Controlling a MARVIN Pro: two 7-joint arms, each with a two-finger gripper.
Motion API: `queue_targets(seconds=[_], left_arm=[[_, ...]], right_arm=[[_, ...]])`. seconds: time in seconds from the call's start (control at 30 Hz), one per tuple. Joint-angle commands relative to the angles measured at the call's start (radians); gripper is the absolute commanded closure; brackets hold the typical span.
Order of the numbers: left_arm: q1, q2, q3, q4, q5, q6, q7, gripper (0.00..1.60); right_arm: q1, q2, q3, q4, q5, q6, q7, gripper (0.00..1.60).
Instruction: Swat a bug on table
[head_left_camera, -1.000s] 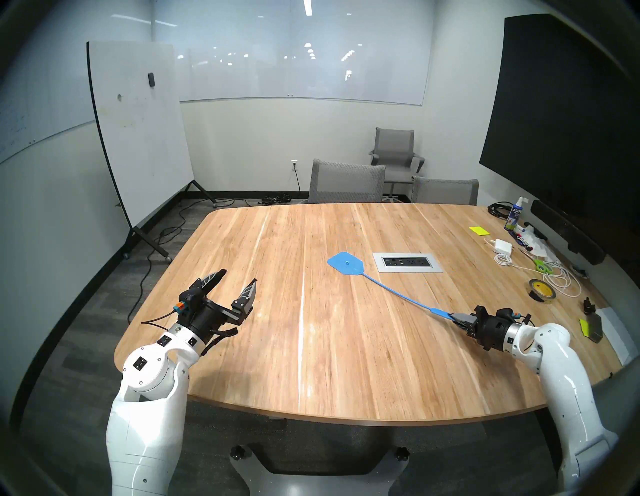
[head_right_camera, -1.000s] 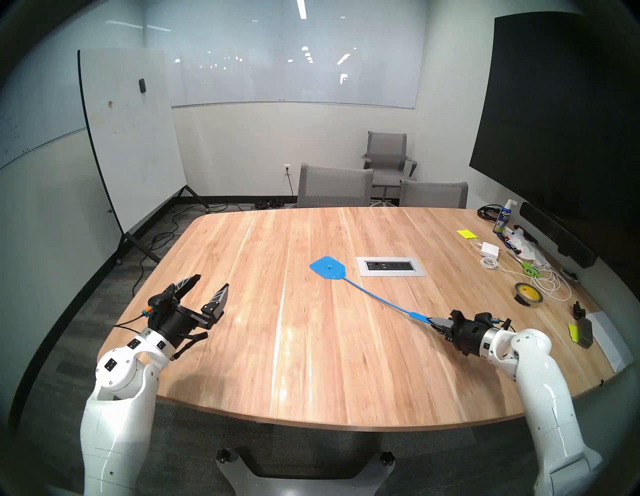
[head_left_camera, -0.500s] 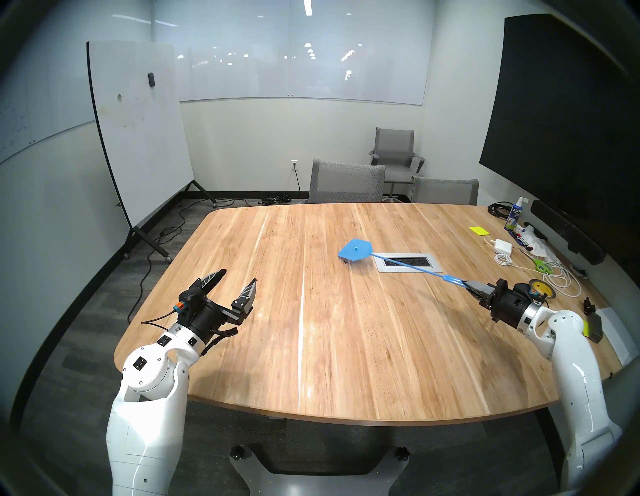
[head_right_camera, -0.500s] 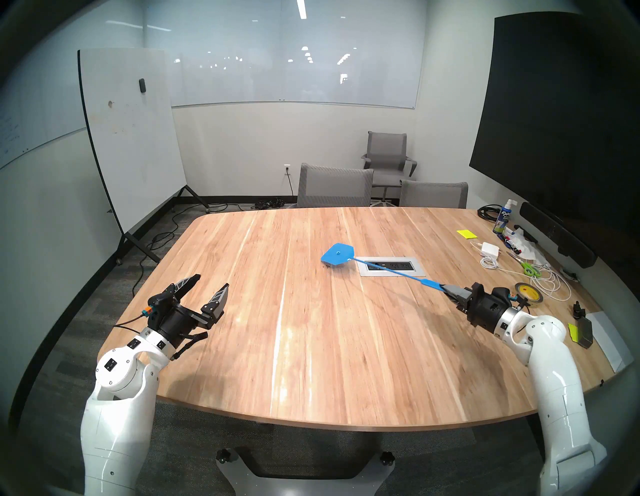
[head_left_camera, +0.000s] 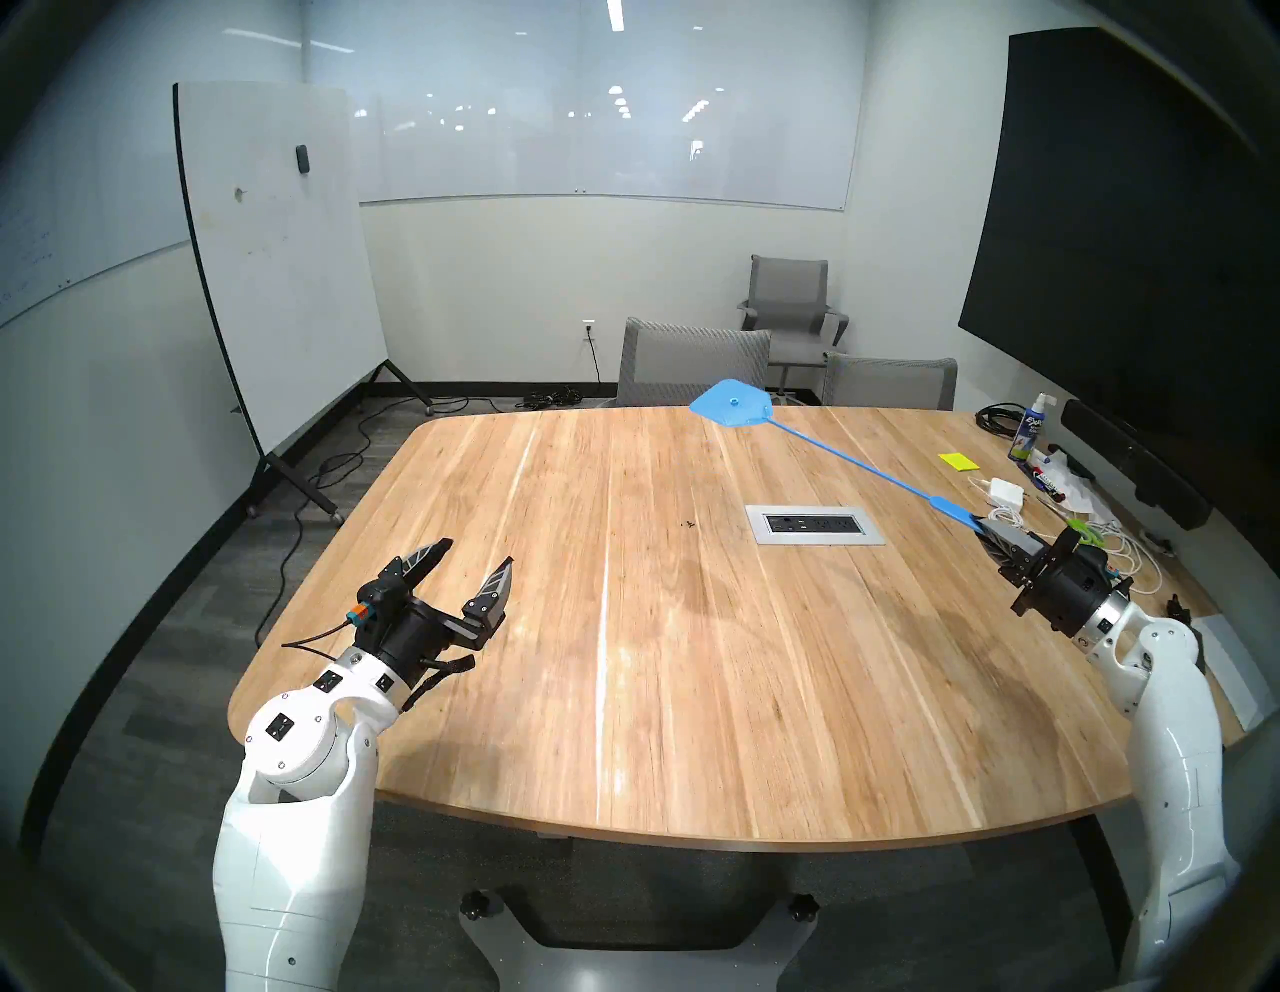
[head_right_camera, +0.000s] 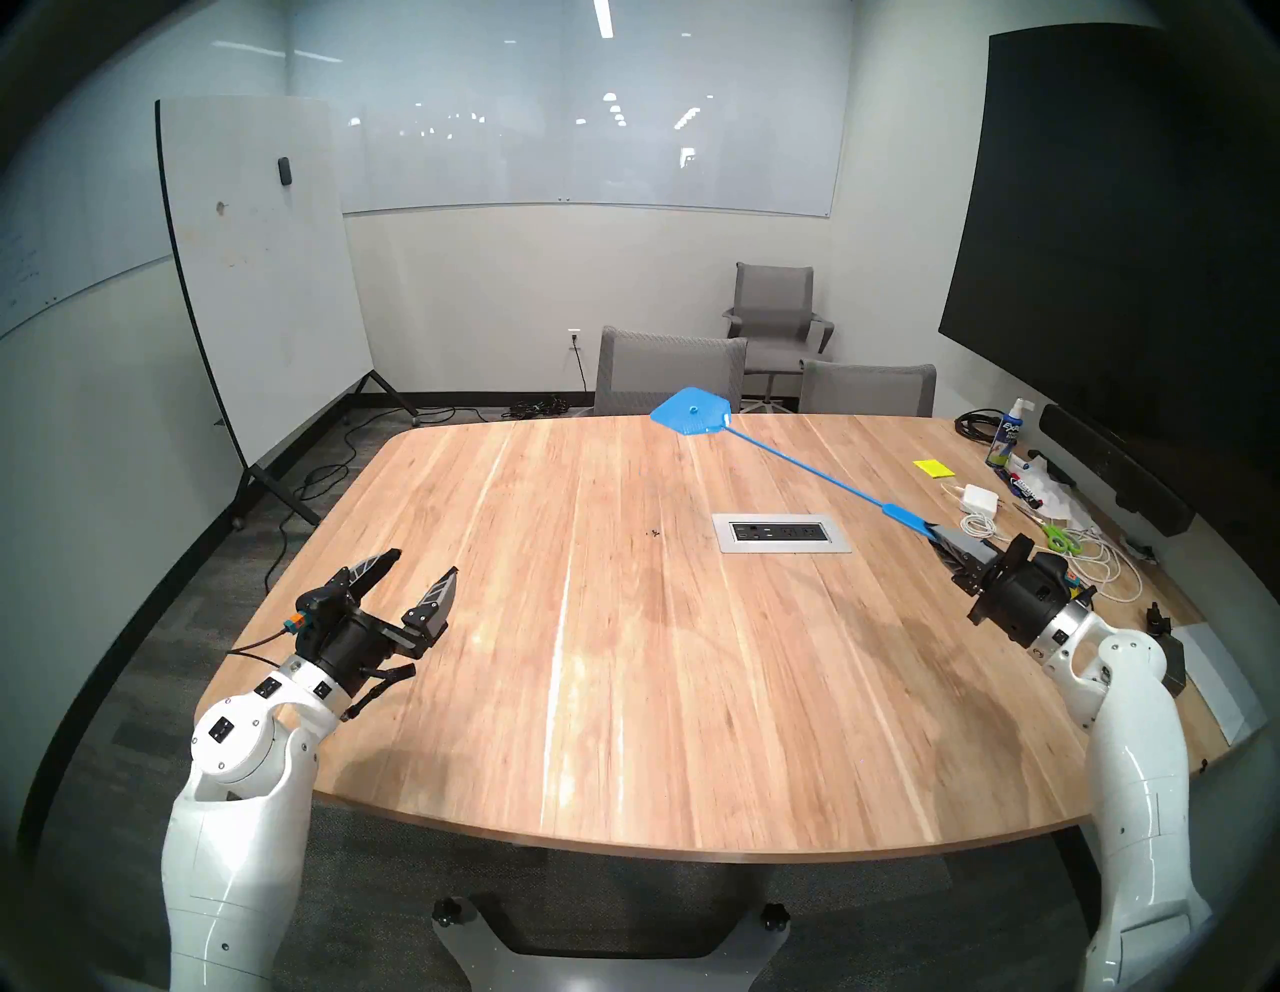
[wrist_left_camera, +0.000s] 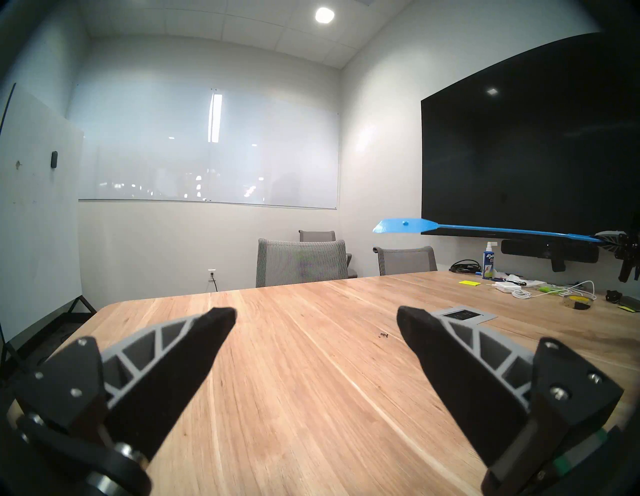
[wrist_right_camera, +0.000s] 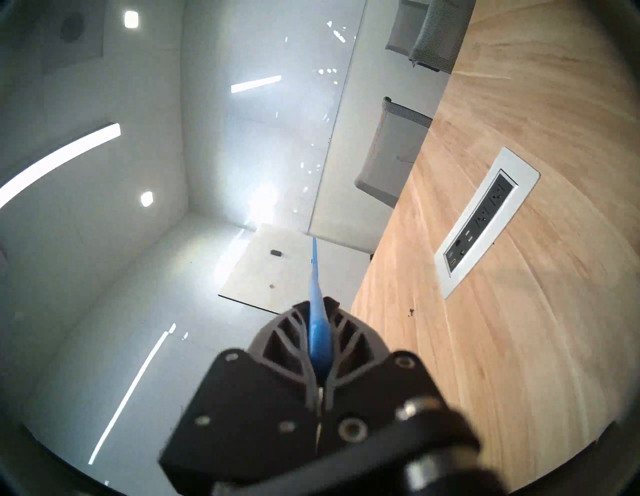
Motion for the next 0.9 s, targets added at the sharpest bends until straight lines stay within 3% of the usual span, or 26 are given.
queue_targets(seconds=[0.0,0.2,0.37,0.67,0.87], left_arm=[[-0.005,-0.001,0.002,-0.021,0.001,0.002,0.001,0.00],[-0.004,-0.003,0.001,-0.024,0.003,0.004,0.001,0.00],[-0.005,-0.004,0.000,-0.024,0.004,0.005,-0.001,0.00],[-0.008,-0.006,-0.002,-0.017,0.005,0.001,-0.006,0.00],[-0.008,-0.008,-0.003,-0.018,0.006,0.002,-0.008,0.00]], right_arm=[[0.004,-0.008,0.064,-0.058,0.090,0.032,-0.005,1.60],[-0.004,-0.029,0.058,-0.080,0.127,0.039,-0.100,1.60],[0.016,-0.031,-0.003,-0.055,0.079,0.034,-0.164,1.60],[0.010,0.035,-0.203,-0.023,-0.206,0.020,-0.246,1.60],[0.038,0.086,-0.257,0.012,-0.351,-0.016,-0.165,1.60]])
